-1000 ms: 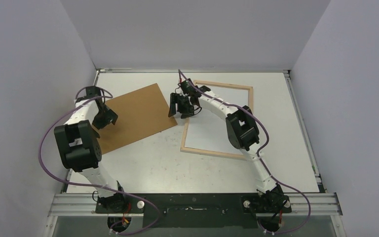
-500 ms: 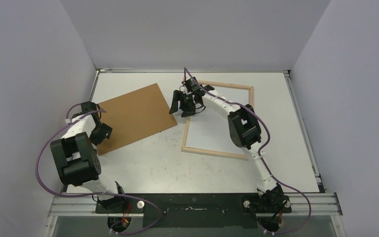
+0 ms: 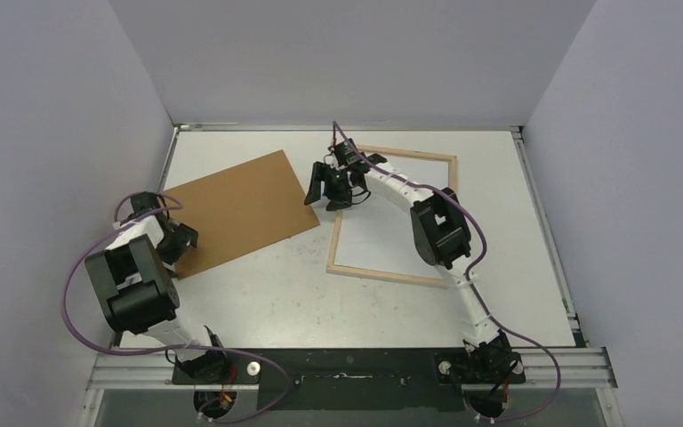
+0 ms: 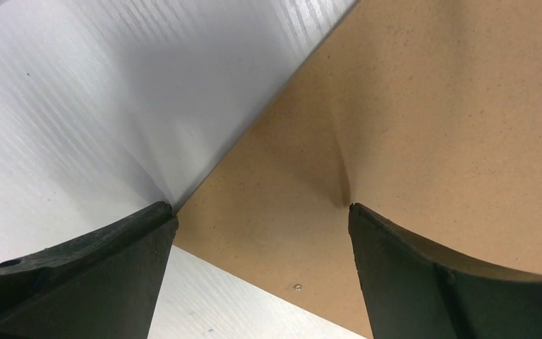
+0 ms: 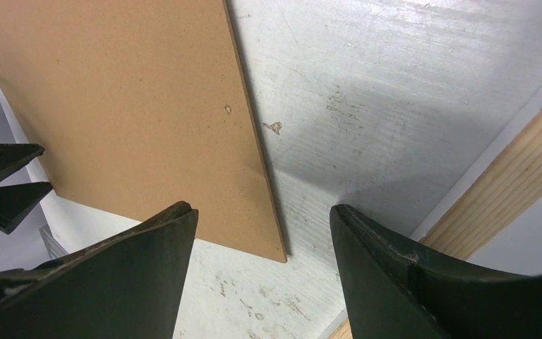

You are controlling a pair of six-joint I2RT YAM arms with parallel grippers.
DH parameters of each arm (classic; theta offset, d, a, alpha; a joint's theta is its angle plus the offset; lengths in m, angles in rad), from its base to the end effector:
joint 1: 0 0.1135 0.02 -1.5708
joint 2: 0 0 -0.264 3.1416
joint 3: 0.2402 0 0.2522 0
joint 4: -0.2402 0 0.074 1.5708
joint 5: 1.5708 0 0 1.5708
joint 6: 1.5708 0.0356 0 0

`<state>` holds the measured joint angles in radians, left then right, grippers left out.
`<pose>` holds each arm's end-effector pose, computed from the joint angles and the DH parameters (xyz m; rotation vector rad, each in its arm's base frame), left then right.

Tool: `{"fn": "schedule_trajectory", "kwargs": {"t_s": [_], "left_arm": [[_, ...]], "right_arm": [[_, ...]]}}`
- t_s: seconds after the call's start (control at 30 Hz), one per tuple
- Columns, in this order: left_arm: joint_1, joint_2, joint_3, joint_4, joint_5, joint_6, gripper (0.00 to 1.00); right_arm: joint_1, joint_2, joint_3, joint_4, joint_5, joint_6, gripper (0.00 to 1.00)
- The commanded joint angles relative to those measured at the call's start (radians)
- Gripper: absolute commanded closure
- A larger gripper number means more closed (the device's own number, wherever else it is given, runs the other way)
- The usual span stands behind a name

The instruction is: Put the photo into the frame

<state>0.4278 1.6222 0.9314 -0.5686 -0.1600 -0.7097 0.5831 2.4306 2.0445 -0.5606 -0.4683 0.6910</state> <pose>0.2652 0.1271 0.1634 -1.5415 2.3461 0.1609 0.4347 0.3060 0.1633 -0.0624 2.7301 1.0445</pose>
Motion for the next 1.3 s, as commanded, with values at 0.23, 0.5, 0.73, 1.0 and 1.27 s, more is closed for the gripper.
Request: {"fn": "schedule_trajectory", "kwargs": {"t_s": [0.23,0.5,0.73,1.0,1.27], "left_arm": [[0.019,0.03,-0.03,0.085,-0.021,0.03,0.08],[0.02,-0.044,-0.018,0.033,-0.058,0.033,0.07],[0.02,-0.086,-0.009,0.02,-0.054,0.053,0.07],[0.019,-0.046,-0.03,0.016,-0.044,0.041,0.07],[0.018,0.016,-0.028,0.053,0.028,0.041,0.08]], "right_arm": [[0.007,0.01,-0.031,-0.019,0.019,0.023,0.29],[0.006,0.008,-0.031,-0.044,0.042,0.016,0.28],[0.007,0.01,-0.048,-0.038,0.041,0.02,0.28],[0.007,0.007,-0.064,-0.036,0.038,0.022,0.28],[0.009,0.013,-0.07,-0.039,0.02,0.019,0.28]]}}
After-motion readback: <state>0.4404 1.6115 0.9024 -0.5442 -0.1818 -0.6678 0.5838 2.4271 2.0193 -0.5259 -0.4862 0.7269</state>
